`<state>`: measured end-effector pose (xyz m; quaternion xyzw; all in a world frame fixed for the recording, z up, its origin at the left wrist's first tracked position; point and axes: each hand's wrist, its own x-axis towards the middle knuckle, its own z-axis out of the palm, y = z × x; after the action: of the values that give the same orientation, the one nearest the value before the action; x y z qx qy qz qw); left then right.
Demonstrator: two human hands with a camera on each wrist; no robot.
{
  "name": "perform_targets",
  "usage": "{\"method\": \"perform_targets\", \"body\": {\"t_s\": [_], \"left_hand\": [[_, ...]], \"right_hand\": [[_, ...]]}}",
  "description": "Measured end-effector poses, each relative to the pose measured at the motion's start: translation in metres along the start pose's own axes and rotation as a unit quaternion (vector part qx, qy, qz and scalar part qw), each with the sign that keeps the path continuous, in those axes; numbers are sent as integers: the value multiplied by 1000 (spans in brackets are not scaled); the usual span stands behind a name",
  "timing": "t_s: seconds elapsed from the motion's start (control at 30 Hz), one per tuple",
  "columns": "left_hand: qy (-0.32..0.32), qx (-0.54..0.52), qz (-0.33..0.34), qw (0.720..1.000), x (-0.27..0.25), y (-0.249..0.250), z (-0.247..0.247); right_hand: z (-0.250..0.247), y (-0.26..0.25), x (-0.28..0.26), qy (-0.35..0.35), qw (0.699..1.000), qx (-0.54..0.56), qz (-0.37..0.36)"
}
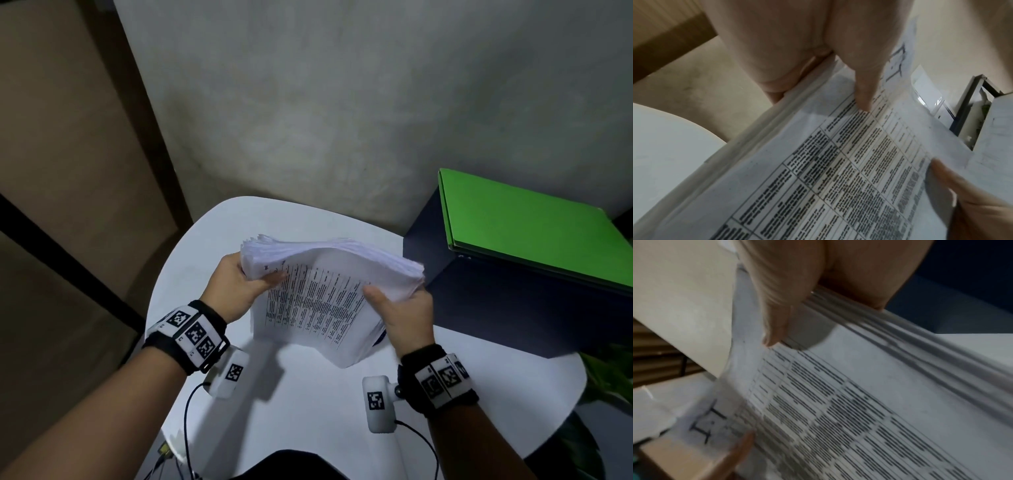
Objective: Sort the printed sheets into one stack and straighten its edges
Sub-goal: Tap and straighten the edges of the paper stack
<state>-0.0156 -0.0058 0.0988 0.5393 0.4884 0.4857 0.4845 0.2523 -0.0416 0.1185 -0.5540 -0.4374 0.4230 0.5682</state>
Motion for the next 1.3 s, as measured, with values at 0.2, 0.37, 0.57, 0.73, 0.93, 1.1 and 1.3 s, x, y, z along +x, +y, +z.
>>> {"method": "perform_targets", "body": {"t_s": [0.2, 0.37, 0.57, 0.73, 0.93, 1.1, 1.3], "left_hand": [[19, -13, 19, 1000, -3, 11, -2], [-17, -43, 11, 999, -10, 1, 6], [-6, -13, -2, 1000, -10, 6, 5], [51, -12, -31, 998, -4, 12, 2], [157, 246, 153, 944, -3, 61, -5], [-54, 490, 238, 837, 8, 115, 14], [6, 431, 204, 879, 8, 97, -9]], "right_hand": [[-7, 7, 2, 23, 1000, 17, 8], [4, 17, 2, -6, 999, 15, 34], [9, 14, 5, -8, 999, 28, 46], [14, 10, 7, 6, 998, 35, 57], [10, -21, 18, -58, 997, -46, -28], [28, -62, 29, -169, 925, -243, -238], [28, -40, 24, 65, 913, -343, -212]]}}
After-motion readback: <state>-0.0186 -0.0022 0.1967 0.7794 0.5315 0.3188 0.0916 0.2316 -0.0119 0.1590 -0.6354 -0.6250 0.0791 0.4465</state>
